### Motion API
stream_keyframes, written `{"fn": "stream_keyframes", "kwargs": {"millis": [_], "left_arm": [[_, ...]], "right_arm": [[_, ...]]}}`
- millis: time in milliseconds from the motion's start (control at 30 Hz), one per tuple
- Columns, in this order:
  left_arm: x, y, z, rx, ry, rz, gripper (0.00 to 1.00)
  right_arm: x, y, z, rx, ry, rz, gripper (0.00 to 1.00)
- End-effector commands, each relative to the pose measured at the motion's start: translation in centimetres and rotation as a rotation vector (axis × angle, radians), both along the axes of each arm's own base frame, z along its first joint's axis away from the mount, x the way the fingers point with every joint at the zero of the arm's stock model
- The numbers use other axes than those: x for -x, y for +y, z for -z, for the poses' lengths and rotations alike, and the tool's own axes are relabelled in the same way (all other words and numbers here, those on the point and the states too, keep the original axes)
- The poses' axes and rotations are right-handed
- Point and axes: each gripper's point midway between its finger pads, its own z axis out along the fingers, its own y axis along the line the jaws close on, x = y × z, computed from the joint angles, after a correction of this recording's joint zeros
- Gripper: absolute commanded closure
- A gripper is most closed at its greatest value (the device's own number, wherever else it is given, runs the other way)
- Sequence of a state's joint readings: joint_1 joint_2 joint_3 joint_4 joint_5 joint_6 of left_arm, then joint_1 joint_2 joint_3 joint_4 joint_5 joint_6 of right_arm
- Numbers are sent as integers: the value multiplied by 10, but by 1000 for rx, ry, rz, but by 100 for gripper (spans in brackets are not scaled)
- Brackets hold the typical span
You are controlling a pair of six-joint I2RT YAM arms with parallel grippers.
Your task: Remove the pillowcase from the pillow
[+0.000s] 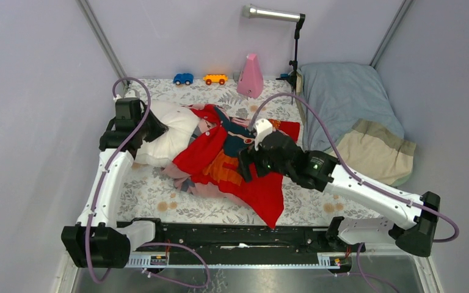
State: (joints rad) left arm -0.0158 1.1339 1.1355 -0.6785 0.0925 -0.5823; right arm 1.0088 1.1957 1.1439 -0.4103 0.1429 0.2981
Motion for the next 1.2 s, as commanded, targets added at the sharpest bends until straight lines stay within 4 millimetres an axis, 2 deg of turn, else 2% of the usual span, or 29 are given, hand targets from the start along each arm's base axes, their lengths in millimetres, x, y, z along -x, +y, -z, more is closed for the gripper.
{"fn": "stream_keyframes", "kwargs": {"millis": [0, 100, 200, 267, 400, 500, 567, 600, 633, 667, 700, 733, 800, 833, 900, 967, 1067, 1167], "left_arm": [[-18, -7, -26, 76, -151, -33, 100], [-20, -3, -24, 96, -191, -80, 100], [-21, -3, -20, 121, -207, -99, 100], [-21, -4, -18, 132, -209, -104, 100], [-18, -7, -19, 145, -212, -91, 100], [-12, -1, -23, 107, -215, -104, 100], [-7, 7, -28, 66, -212, -123, 100], [-4, 10, -31, 46, -208, -126, 100], [-2, 16, -34, 18, -204, -143, 100], [-1, 21, -37, -12, -202, -152, 100], [1, 27, -41, -39, -201, -166, 100], [3, 34, -45, -67, -199, -185, 100], [7, 48, -53, -121, -196, -235, 100], [10, 62, -58, -145, -195, -289, 100], [21, 88, -68, -177, -217, -414, 100], [29, 99, -77, -172, -273, -476, 100], [33, 102, -82, -172, -308, -481, 100], [22, 91, -71, -168, -255, -399, 100]], "right_arm": [[28, -55, 31, 143, 88, 120, 6], [50, -85, 43, 91, 142, 172, 2], [64, -96, 55, 29, 187, 192, 0], [72, -89, 65, 10, 232, 157, 0], [93, -56, 80, -22, 361, 17, 0], [90, -52, 89, 14, 378, 20, 5], [83, -58, 93, 48, 349, 57, 12], [80, -60, 93, 58, 339, 72, 23], [78, -63, 92, 63, 329, 86, 39], [74, -69, 90, 71, 309, 117, 66], [66, -76, 85, 73, 272, 164, 80], [57, -86, 79, 81, 223, 222, 88], [31, -110, 56, 79, 91, 365, 94], [17, -125, 44, 73, 20, 453, 99], [-9, -156, 17, 39, -90, 637, 100], [-22, -188, -10, -59, -175, 823, 100], [-25, -220, -45, -206, -309, 949, 100], [-26, -231, -69, -245, -390, 973, 100]]}}
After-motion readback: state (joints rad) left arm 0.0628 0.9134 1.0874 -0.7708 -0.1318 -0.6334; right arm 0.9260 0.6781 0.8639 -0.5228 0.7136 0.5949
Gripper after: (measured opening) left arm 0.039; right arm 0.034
